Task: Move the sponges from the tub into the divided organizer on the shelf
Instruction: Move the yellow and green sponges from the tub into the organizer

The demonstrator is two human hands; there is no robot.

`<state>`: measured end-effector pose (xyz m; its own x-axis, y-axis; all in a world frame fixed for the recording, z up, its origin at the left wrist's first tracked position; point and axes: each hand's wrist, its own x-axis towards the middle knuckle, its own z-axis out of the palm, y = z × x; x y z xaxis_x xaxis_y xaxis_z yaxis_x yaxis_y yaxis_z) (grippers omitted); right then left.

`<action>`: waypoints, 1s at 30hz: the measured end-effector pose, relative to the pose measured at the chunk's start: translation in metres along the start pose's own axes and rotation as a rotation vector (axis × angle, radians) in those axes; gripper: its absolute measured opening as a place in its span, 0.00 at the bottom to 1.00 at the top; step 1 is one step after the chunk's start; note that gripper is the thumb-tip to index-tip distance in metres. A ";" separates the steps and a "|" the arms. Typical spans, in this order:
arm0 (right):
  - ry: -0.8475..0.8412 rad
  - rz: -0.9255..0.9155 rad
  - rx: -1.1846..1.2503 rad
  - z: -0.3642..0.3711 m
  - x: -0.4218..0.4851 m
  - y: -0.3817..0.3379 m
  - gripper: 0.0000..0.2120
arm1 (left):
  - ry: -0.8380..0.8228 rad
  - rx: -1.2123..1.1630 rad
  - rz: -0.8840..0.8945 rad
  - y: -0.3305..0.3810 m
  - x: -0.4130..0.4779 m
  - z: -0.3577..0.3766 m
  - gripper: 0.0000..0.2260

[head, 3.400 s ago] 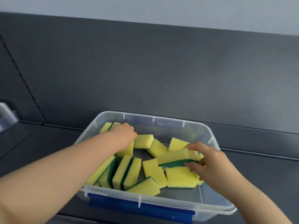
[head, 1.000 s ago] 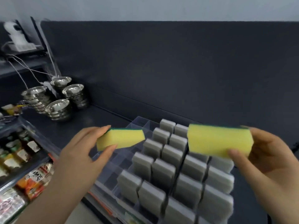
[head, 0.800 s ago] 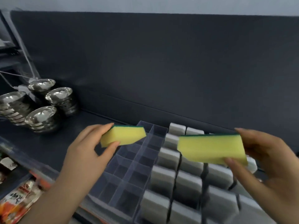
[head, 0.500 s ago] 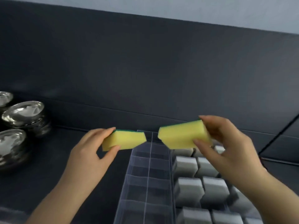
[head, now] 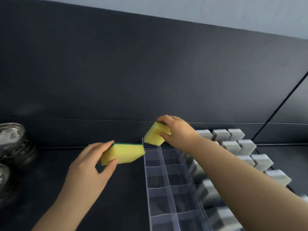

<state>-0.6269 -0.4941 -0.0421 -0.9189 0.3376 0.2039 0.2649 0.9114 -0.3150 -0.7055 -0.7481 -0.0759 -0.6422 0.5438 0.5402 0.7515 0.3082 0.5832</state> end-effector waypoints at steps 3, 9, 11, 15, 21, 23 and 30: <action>-0.100 0.034 -0.100 0.014 0.013 -0.001 0.20 | 0.002 -0.020 0.002 -0.012 -0.002 -0.002 0.22; -0.205 0.085 -0.210 0.032 0.028 -0.003 0.21 | -0.011 -0.034 0.009 -0.029 -0.005 -0.009 0.20; -0.232 0.091 -0.229 0.038 0.031 -0.003 0.21 | -0.018 -0.022 -0.006 -0.033 -0.007 -0.011 0.21; -0.289 0.075 -0.325 0.048 0.036 -0.003 0.23 | -0.010 -0.023 -0.003 -0.037 -0.008 -0.014 0.22; -0.266 0.009 -0.509 0.062 0.035 -0.001 0.19 | -0.037 -0.043 -0.041 -0.041 -0.011 -0.016 0.22; -0.249 0.012 -0.516 0.062 0.036 0.000 0.21 | -0.055 -0.047 -0.052 -0.041 -0.012 -0.014 0.22; -0.151 -0.086 -0.619 0.064 0.034 0.000 0.23 | -0.075 -0.070 -0.035 -0.036 -0.007 -0.008 0.22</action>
<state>-0.6772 -0.4979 -0.0940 -0.9635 0.2616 0.0577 0.2666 0.9160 0.2997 -0.7295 -0.7697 -0.0956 -0.6526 0.5917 0.4733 0.7150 0.2742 0.6431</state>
